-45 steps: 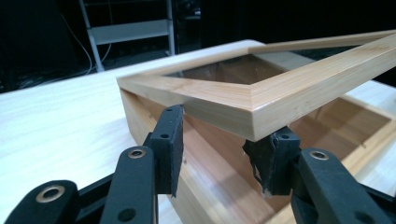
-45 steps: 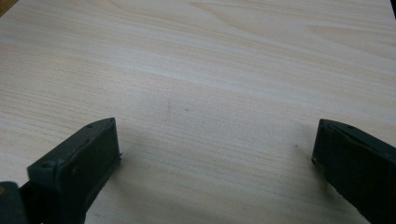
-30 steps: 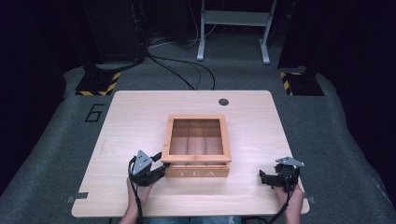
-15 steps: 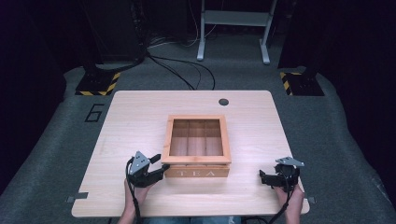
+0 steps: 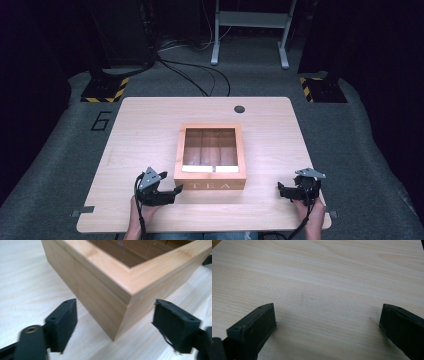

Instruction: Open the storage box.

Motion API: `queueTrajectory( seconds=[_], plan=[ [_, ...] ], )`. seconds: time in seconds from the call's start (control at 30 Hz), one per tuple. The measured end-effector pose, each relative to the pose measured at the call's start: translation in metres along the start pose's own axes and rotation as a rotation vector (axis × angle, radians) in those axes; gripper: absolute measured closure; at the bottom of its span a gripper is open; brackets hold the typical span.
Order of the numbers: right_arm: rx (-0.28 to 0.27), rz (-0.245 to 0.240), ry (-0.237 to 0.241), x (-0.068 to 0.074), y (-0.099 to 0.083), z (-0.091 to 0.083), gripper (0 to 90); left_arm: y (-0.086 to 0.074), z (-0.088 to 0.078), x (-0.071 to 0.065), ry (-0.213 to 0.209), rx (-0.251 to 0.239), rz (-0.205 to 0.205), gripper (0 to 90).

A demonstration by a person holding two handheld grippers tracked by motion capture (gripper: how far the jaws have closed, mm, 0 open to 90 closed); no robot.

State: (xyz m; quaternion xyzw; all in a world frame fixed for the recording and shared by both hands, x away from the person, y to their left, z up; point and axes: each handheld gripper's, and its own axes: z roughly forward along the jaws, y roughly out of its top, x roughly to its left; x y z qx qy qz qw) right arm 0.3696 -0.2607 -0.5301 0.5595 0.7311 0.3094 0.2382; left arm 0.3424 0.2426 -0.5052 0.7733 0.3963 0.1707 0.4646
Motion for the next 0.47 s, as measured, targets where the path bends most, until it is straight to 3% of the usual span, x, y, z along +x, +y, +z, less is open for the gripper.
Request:
queueTrajectory(
  seconds=[0.27, 0.47],
  plan=[
    [0.000, 0.000, 0.000, 0.000, 0.000, 0.000, 0.1, -0.023, 0.009, 0.005, 0.028, 0.182, -0.016, 4.1],
    [0.000, 0.001, 0.000, 0.000, 0.000, 0.000, 0.1, -0.024, 0.006, 0.005, 0.071, 0.210, 0.002, 0.5]
  ],
)
